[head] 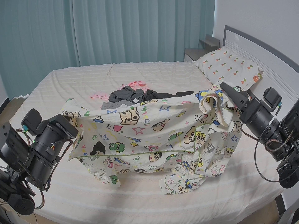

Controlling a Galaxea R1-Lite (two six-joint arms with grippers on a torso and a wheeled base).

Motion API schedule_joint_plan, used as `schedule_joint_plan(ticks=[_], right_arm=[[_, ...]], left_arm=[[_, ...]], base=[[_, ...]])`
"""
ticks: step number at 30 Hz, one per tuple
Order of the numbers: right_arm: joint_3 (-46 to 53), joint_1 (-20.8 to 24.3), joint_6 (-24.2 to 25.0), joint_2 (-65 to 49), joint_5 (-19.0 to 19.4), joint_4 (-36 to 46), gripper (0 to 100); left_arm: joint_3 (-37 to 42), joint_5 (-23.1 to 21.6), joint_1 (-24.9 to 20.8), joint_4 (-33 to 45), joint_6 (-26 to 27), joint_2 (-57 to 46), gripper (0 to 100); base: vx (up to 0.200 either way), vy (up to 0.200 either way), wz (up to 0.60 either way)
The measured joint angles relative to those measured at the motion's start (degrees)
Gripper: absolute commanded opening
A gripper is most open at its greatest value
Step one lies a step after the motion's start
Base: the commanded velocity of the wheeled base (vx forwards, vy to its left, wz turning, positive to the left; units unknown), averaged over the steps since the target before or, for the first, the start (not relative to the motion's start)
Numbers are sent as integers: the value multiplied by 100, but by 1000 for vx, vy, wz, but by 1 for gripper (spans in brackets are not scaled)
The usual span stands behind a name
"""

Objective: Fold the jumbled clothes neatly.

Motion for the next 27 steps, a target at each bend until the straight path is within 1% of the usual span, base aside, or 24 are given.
schedule_joint_plan(ticks=[15,27], right_arm=[[-5,2,0,6,11,15,0],[0,88,9,66,-6,22,0]], left_arm=[[16,-2,0,-2,129,-77,0],[83,0,4,-5,233,-135,0]], base=[[0,200,0],[0,200,0]])
